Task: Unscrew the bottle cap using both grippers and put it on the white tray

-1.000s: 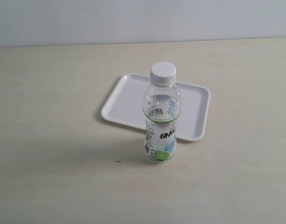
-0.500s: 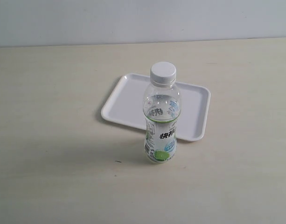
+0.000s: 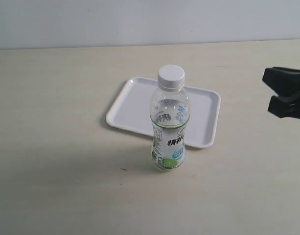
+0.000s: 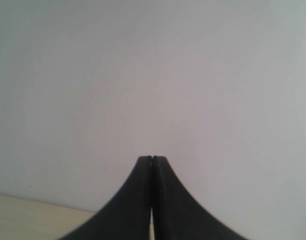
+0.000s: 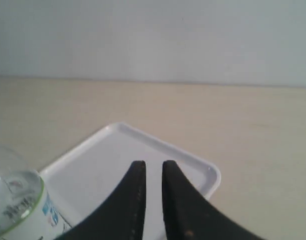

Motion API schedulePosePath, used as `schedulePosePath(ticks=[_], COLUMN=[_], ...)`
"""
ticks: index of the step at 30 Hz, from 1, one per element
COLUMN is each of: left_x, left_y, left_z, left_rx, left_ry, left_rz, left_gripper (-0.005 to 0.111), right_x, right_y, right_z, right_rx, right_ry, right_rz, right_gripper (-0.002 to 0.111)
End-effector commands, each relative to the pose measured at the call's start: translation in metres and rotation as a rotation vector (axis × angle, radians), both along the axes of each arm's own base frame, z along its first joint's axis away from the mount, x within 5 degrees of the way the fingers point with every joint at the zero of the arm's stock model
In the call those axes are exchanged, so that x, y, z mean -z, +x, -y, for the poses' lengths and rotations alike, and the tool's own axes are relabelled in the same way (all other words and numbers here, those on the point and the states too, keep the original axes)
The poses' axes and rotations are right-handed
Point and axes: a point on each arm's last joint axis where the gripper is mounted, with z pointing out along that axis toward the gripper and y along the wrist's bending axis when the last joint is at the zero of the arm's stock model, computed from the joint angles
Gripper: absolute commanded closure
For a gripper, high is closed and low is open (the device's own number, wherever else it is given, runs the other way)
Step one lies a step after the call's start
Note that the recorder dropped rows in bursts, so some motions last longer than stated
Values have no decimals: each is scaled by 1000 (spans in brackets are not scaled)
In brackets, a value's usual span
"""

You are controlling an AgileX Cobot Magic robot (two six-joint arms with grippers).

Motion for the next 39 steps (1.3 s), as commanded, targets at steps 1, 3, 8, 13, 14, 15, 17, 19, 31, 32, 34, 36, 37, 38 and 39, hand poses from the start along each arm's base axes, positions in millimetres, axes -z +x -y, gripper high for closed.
schedulePosePath(ticks=[1, 3, 8, 13, 14, 15, 17, 19, 31, 32, 34, 36, 37, 38, 39], left_x=[0, 0, 2, 2, 2, 2, 2, 2, 2, 2, 2, 2, 2, 2, 2], left_y=[-1, -1, 0, 0, 0, 0, 0, 0, 0, 0, 0, 0, 0, 0, 0], left_z=[0, 0, 0, 0, 0, 0, 0, 0, 0, 0, 0, 0, 0, 0, 0], left_rx=[7, 7, 2, 1, 0, 0, 0, 0, -1, -1, -1, -2, -2, -2, -1], left_ry=[-2, -2, 6, 10, 14, 16, 18, 18, 22, 22, 25, 26, 26, 26, 23], left_rz=[1, -1, -22, -21, -20, -20, -20, -20, -19, -19, -19, -18, -18, -18, -19], left_gripper=[107, 107, 107, 107, 107, 107, 107, 107, 107, 107, 107, 107, 107, 107, 107], right_x=[17, 23, 44, 57, 59, 60, 62, 63, 50, 47, 45, 46, 48, 51, 53], right_y=[12, 14, 18, 24, 25, 25, 27, 27, 18, 14, 10, 8, 8, 9, 11], right_z=[-2, -8, -17, -18, -19, -20, -21, -21, -16, -21, -26, -28, -28, -28, -27], right_rx=[-60, -138, -295, -343, -364, -381, -399, -403, -317, -365, -438, -477, -477, -471, -455], right_ry=[-48, -50, -87, -138, -149, -160, -171, -167, -141, -144, -125, -134, -130, -121, -103], right_rz=[-52, -52, -90, -58, -39, -23, 2, 0, -102, -89, -83, -87, -97, -109, -118], right_gripper=[86, 83, 71, 57, 56, 56, 56, 56, 93, 98, 94, 76, 66, 49, 40])
